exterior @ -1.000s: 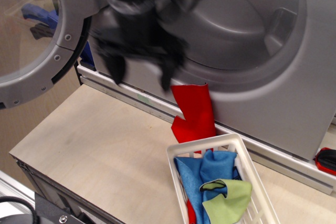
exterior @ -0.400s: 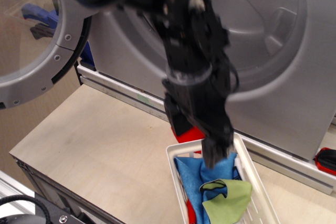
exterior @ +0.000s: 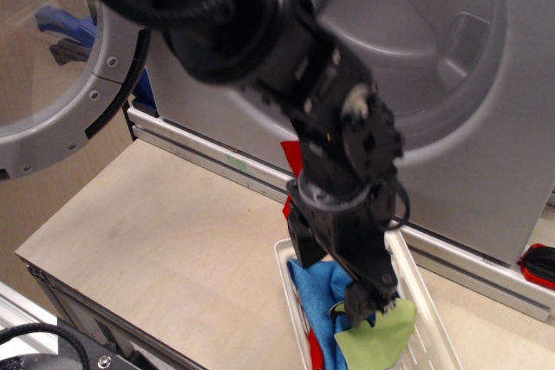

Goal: Put clothes in laundry machine

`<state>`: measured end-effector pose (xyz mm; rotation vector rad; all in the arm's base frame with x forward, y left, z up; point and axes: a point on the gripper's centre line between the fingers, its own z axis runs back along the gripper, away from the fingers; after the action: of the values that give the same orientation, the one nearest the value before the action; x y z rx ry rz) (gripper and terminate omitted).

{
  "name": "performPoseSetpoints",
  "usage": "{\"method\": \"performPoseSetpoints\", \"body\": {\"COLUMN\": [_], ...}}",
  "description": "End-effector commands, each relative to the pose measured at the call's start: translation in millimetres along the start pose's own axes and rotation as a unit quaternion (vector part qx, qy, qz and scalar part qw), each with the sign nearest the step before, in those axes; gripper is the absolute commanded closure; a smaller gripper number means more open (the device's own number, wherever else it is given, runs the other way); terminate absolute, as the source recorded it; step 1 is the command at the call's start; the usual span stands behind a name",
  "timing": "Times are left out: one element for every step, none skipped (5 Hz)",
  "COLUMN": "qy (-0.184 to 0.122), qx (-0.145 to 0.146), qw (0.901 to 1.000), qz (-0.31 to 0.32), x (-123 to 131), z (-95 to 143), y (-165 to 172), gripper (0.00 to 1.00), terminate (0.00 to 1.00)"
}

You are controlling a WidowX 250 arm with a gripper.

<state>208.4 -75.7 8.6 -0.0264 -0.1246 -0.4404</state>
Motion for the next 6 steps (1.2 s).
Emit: {"method": "performPoseSetpoints", "body": {"qy": [-0.001, -0.009, -0.017, -0.012, -0.01, -0.009], "qx": [0.009, 0.012, 0.021, 0.031, 0.032, 0.029], "qw": [0.9999, 0.9998, 0.9996, 0.9994, 0.9994, 0.9994], "qz": [0.011, 0.009, 0.004, 0.005, 0.013, 0.015], "x": [0.6, 3.4, 5.0, 2.8, 2.1, 1.9], "z": [-24.4, -37.2, -46.5, -59.7, -69.6, -72.4], "y": [4.6, -0.6, -2.1, -1.5, -4.1, -5.1], "gripper": [0.0, 0.0, 0.0, 0.0, 0.0, 0.0], "terminate": [0.0, 0.0, 0.0, 0.0, 0.0, 0.0]}}
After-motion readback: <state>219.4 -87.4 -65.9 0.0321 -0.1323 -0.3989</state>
